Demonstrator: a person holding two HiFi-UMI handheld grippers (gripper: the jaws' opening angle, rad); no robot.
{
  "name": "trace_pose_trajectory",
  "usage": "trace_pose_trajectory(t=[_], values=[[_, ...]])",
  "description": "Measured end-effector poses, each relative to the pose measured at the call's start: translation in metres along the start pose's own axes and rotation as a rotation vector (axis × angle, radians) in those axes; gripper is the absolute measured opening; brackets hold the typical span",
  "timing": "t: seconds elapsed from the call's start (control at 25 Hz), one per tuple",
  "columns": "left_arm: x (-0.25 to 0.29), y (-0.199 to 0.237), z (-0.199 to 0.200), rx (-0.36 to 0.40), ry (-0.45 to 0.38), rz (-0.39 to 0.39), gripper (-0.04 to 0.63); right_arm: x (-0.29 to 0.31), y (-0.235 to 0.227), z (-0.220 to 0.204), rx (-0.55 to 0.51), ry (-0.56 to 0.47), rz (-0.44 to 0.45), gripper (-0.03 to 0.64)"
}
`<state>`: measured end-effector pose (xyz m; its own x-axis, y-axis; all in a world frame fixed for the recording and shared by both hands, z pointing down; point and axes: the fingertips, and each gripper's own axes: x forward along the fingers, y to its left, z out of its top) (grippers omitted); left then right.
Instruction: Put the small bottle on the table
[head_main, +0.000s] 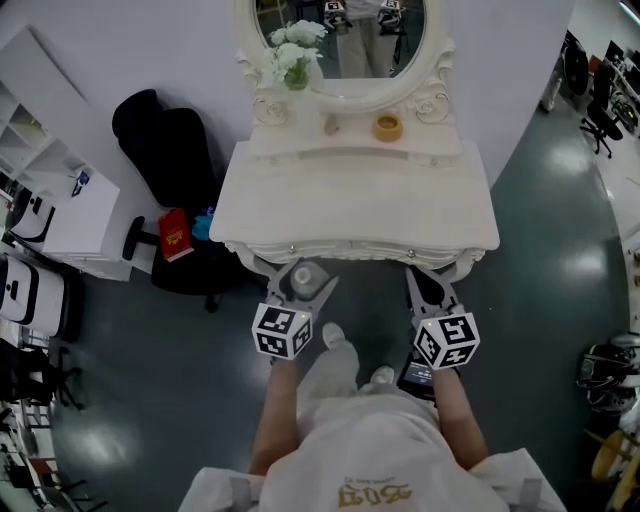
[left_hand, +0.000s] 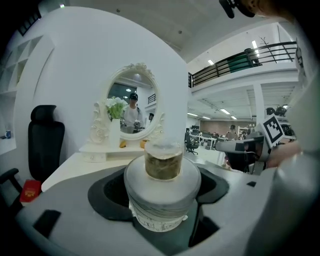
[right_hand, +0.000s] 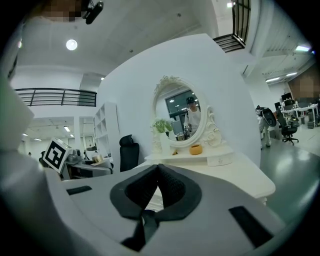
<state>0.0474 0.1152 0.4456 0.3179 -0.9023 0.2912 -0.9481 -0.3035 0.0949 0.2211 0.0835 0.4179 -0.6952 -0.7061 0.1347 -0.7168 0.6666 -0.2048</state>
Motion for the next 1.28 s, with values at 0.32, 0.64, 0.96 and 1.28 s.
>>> trace_pose_trajectory(t=[0.32,0.64,0.96,1.28], values=[[0.02,0.06,-0.002,-0.051,-0.009,0.036,0.356,0.044,-0.003,-0.016,-0.027,0.061,-0.015,0.012],[0.082,0.149,0.013,-0.042,0.027,-0.017,0.356,0.141,-0.01,-0.01,-0.035,0.076,-0.092,0.012],[0.129,0.243,0.019,-0.035,0.061,-0.069,0.356,0.242,0.001,-0.004,-0.066,0.09,-0.135,0.012],[0.164,0.296,0.015,-0.047,0.079,-0.151,0.356,0.288,-0.005,-0.011,-0.066,0.126,-0.253,0.012]])
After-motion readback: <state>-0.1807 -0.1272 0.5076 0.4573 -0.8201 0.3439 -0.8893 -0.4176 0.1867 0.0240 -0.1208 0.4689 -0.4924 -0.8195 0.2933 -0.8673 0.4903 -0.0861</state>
